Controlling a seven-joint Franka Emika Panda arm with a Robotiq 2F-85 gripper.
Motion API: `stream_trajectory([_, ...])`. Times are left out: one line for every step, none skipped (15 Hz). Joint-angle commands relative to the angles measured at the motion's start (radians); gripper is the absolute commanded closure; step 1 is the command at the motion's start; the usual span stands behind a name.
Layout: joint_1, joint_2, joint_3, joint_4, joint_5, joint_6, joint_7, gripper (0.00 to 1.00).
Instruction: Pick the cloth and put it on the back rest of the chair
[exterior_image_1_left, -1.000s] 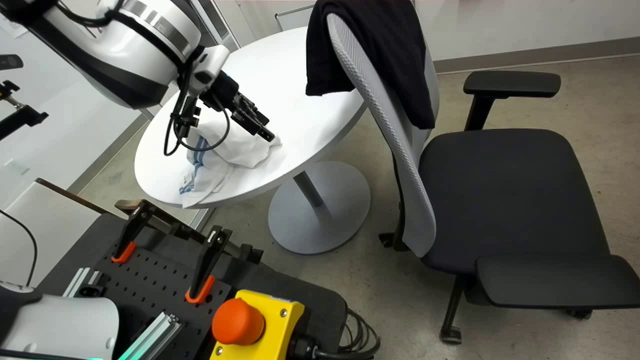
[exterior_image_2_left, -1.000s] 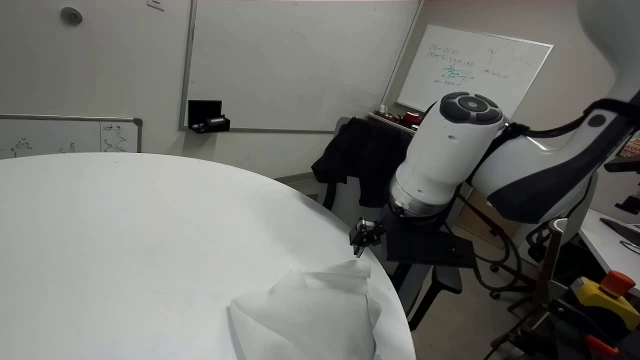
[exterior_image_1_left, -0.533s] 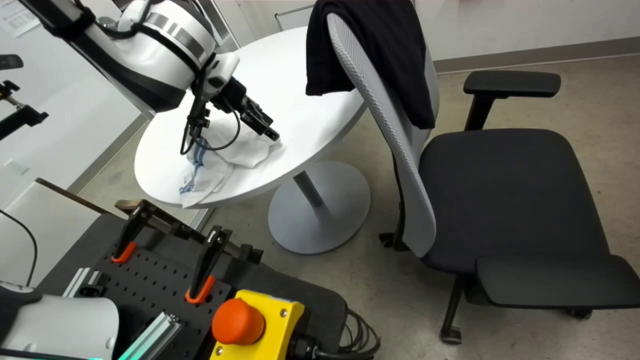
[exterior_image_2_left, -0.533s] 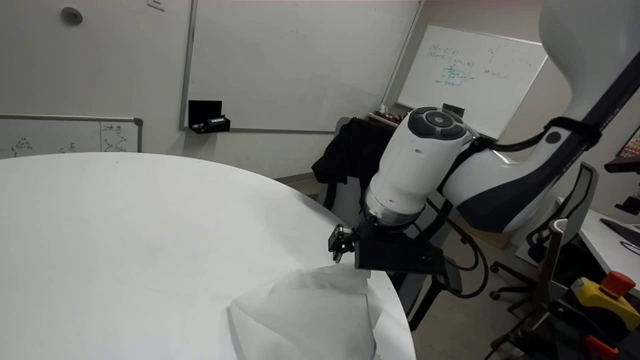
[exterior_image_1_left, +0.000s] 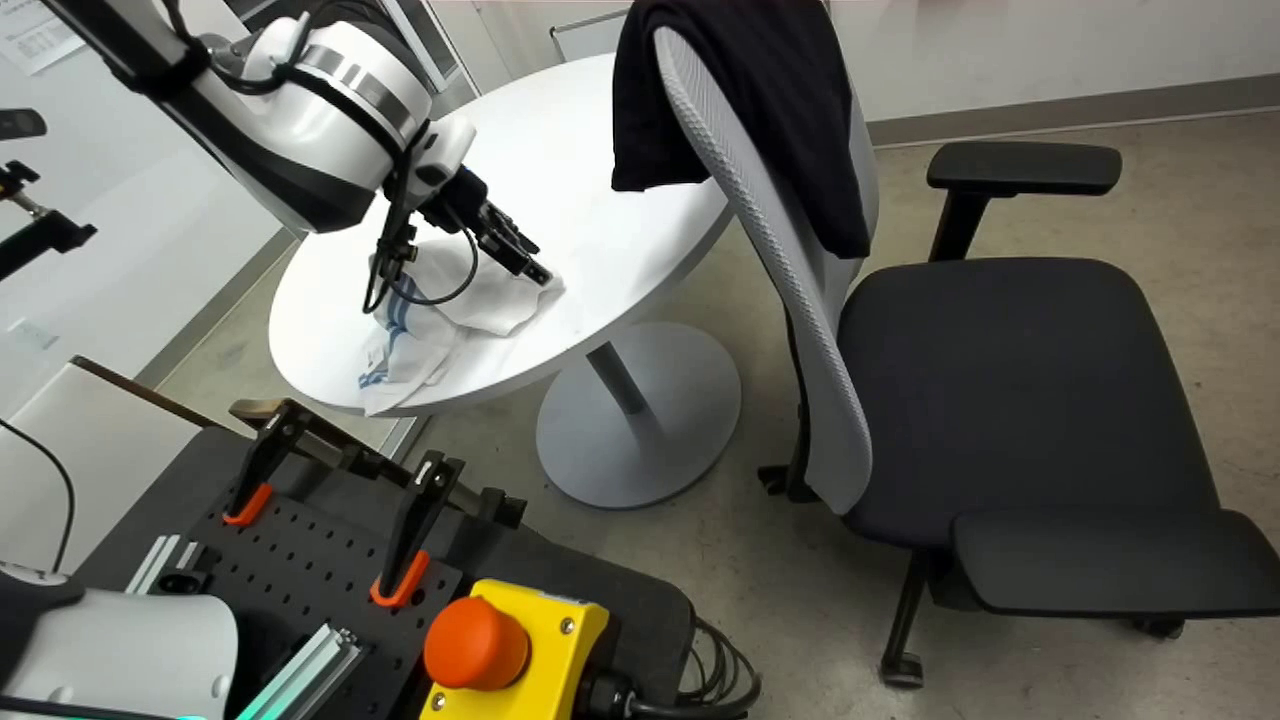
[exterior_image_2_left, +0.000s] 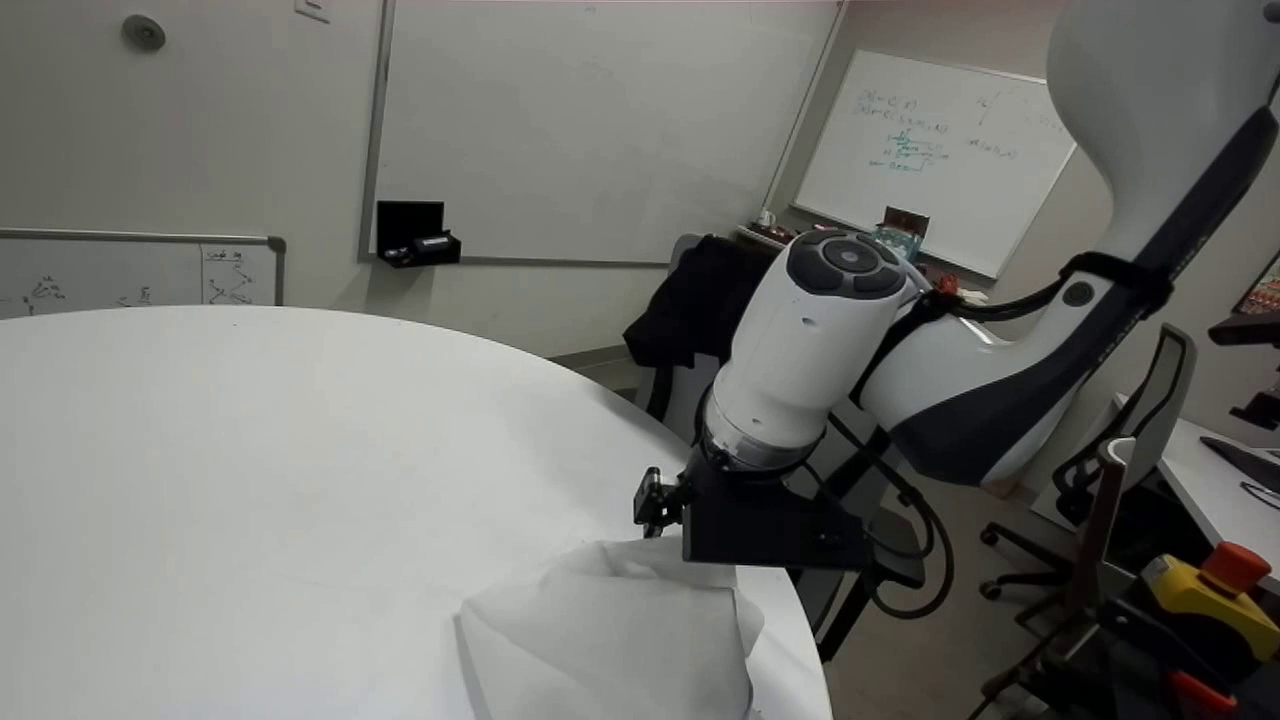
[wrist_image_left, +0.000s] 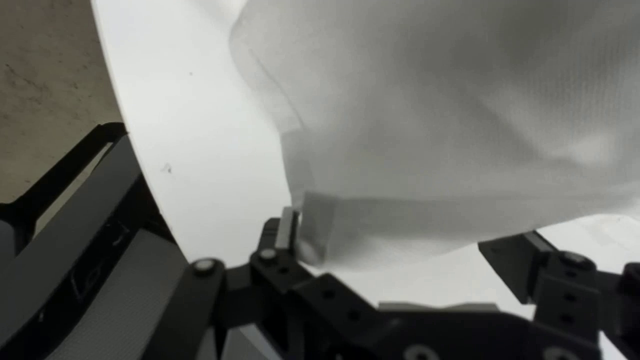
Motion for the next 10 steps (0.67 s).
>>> stream_trajectory([0.002,0.010,-0.001,0.016,0.002,0.008,0.028,0.40])
stream_trajectory([0.002,0.005,-0.002,0.015,-0.001,0.009,0.032,0.47])
stream_trajectory([0.001,0.003,-0.003,0.015,-0.002,0.009,0.034,0.56])
stream_trajectory([0.000,0.001,-0.003,0.014,-0.002,0.010,0.035,0.62])
stream_trajectory([-0.001,-0.002,-0.003,0.014,-0.004,0.010,0.038,0.69])
stream_trajectory([-0.002,-0.012,-0.002,0.006,-0.007,0.014,0.040,0.78])
stream_trajectory([-0.003,-0.019,-0.003,0.002,-0.010,0.016,0.041,0.85])
stream_trajectory([-0.005,-0.031,-0.002,-0.006,-0.013,0.021,0.041,0.93])
stream_trajectory([-0.007,-0.037,-0.002,-0.009,-0.012,0.021,0.040,0.99])
stream_trajectory([-0.011,-0.045,0.000,-0.015,-0.009,0.023,0.034,1.00])
